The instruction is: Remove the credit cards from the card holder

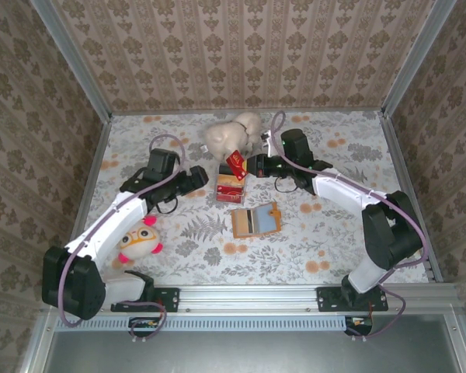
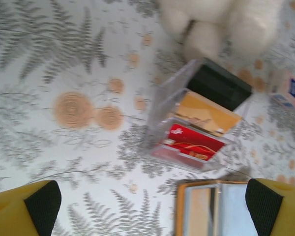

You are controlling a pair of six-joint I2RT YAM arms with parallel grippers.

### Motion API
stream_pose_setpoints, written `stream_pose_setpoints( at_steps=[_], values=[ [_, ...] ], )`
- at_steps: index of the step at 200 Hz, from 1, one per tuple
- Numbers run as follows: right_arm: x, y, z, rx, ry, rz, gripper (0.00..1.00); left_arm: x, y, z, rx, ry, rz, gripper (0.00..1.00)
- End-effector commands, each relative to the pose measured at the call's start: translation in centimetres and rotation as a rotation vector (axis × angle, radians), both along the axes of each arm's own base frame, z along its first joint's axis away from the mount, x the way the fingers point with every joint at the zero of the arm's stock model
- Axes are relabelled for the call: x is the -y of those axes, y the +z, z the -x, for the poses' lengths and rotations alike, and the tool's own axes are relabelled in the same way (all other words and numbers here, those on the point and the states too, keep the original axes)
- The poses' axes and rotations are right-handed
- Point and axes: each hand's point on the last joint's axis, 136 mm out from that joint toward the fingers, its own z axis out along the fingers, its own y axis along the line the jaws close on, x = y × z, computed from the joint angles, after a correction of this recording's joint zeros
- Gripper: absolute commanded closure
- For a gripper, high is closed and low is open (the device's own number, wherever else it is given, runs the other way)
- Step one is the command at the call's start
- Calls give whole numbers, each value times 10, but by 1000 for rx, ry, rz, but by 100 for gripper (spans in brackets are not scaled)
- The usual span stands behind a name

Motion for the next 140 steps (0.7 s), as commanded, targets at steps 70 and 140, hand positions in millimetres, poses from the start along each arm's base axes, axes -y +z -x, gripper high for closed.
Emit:
stream_pose_setpoints(
  at_steps=[70,140],
  values=[
    [-30,-17,12,422,484,467,100,-44,-14,21,-21,74,-74,0],
    [-46,-57,13,439,721,543,100,-50,-14,26,-28,76,-85,0]
  ],
)
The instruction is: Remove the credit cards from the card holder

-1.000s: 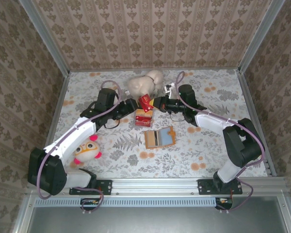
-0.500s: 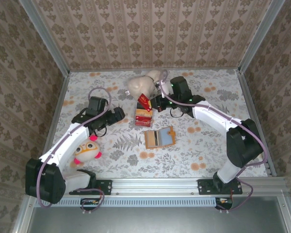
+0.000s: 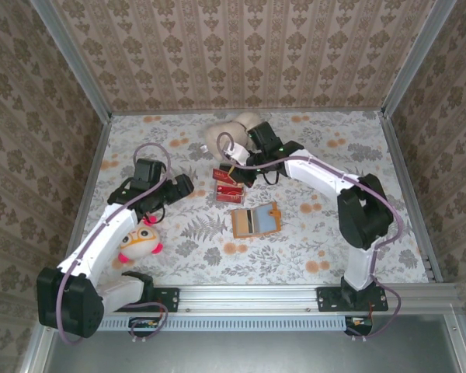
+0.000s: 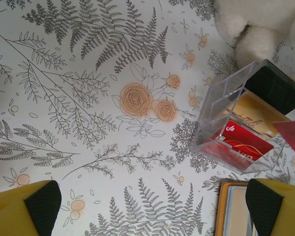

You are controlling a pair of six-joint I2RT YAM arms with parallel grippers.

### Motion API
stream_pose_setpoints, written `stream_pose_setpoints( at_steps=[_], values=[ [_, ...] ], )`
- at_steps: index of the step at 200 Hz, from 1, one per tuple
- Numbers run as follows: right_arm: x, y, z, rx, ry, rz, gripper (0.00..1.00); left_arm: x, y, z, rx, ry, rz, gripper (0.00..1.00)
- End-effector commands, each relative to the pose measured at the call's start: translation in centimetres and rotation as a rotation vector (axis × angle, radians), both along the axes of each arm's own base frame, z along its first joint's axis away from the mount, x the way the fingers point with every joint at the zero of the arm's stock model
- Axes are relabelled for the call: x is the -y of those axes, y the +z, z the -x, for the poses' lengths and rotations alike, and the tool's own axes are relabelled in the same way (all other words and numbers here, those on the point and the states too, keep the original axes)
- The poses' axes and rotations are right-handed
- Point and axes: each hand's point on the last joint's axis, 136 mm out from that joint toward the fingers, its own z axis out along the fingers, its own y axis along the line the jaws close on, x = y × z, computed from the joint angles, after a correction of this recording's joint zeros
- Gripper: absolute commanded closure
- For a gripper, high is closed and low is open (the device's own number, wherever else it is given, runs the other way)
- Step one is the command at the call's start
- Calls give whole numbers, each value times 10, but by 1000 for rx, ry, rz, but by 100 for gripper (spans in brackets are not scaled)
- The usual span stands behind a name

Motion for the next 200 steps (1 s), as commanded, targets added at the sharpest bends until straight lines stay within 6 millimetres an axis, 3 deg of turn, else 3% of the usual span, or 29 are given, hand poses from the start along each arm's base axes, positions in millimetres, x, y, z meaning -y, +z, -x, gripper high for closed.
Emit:
stream_pose_setpoints(
  at_steps=[1,80,150,200],
  values=[
    [-2,-14,12,-27,133,63,100,-6,-4,6,-11,-9,-29,0],
    [3,-40,14,-19,210,144,100,-1,-5,5,-21,-23,-4,0],
    [4,-51,-1,13,186,173,100,3,-8,7,-34,-33,21,0],
    [3,-56,-1,5,186,176,100,4,-8,9,-36,-40,27,0]
  ],
)
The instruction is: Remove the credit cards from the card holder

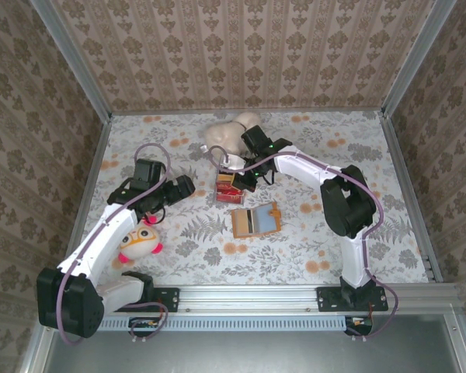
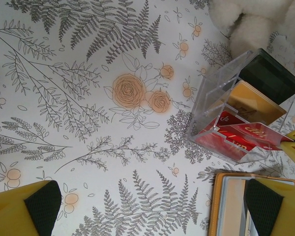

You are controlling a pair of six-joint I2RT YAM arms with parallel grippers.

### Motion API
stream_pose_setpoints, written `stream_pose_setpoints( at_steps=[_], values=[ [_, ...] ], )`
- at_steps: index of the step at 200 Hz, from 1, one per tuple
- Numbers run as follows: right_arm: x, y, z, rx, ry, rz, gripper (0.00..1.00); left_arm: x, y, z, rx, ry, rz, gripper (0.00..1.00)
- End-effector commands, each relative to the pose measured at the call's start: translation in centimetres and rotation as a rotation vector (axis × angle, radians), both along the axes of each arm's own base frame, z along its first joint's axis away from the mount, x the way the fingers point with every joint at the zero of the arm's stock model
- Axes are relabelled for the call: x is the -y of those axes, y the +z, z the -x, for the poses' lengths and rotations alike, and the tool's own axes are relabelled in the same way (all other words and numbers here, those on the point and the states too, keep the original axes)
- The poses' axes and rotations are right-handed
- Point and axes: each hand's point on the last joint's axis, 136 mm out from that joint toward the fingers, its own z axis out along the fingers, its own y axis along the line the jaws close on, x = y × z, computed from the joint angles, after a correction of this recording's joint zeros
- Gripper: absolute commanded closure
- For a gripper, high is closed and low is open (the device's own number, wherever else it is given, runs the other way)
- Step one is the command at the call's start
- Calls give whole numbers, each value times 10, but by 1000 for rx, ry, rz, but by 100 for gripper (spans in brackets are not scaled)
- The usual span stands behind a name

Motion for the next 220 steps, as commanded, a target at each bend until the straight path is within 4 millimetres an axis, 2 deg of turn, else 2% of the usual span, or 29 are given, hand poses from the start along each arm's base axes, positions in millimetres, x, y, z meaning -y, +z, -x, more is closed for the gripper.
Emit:
stream_pose_setpoints(
  at_steps=[1,27,78,110,128,153,160,199,210,220],
  values=[
    [-2,-5,-4,10,15,15,100,-2,-7,5,-18,-10,-1,0],
    [-3,-7,-2,-6,15,10,98,-1,-9,5,-22,-14,3,0],
    [-4,5,-5,-39,-52,-6,80,4,-4,6,-7,-43,23,0],
    [-1,28,-8,-8,-125,-37,74,7,-2,8,0,-52,39,0],
    [2,46,-11,27,-201,-85,65,10,-2,8,2,-61,51,0],
    [20,66,-17,35,-425,-130,44,20,-1,9,11,-83,64,0],
    [27,71,-18,27,-498,-131,41,23,0,9,14,-88,67,0],
    [53,75,19,-116,-717,-178,35,44,-6,16,3,-118,73,0],
    [65,75,25,-130,-805,-192,33,46,-8,15,-2,-114,71,1],
    [78,74,29,-144,-903,-206,34,59,-10,21,-10,-145,68,1]
  ],
)
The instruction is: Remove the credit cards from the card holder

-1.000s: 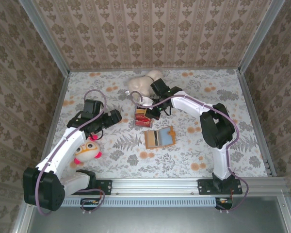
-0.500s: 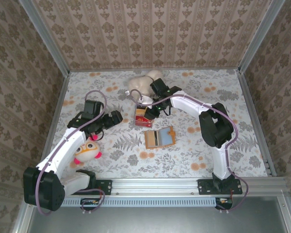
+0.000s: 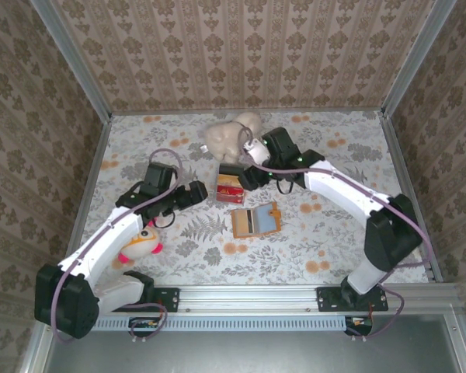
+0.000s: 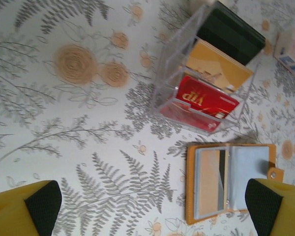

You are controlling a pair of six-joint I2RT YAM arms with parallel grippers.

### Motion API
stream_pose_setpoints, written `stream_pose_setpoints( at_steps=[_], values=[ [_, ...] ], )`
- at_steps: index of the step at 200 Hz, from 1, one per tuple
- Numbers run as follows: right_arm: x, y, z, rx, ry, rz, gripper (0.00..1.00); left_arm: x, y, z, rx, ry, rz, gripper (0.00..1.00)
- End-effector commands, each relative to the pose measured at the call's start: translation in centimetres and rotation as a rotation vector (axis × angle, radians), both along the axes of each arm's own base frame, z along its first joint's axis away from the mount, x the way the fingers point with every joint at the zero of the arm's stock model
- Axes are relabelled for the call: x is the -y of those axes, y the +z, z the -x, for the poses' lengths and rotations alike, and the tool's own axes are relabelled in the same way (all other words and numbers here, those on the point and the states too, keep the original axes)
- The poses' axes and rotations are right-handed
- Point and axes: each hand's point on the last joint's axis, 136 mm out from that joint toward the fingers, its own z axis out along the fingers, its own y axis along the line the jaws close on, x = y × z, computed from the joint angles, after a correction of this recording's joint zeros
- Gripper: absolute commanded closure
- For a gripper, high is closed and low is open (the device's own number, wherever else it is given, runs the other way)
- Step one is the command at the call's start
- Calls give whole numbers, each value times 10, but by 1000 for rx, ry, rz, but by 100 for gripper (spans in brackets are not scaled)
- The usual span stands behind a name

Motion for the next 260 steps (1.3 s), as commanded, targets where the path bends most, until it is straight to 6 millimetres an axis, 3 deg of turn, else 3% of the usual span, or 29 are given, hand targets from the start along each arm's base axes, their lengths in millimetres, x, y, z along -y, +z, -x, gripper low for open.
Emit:
stream_pose_setpoints(
  at_steps=[1,29,55,89,136,172,260],
  values=[
    [27,-4,8,-86,-282,-54,34,13,-7,4,-13,-5,2,1],
    [46,-18,29,-226,-454,-91,34,35,-11,9,-21,-24,18,2],
    [31,-36,49,-387,-472,-214,34,58,-19,14,-44,-43,36,8],
    [12,-62,61,-566,-503,-352,41,88,-30,23,-40,-77,57,27],
    [4,-96,70,-682,-508,-327,58,121,-50,30,-97,-123,75,52],
    [6,-110,70,-701,-523,-282,63,134,-67,29,-142,-140,59,70],
    [0,-130,72,-767,-494,-219,77,137,-96,26,-202,-144,1,82]
  ],
)
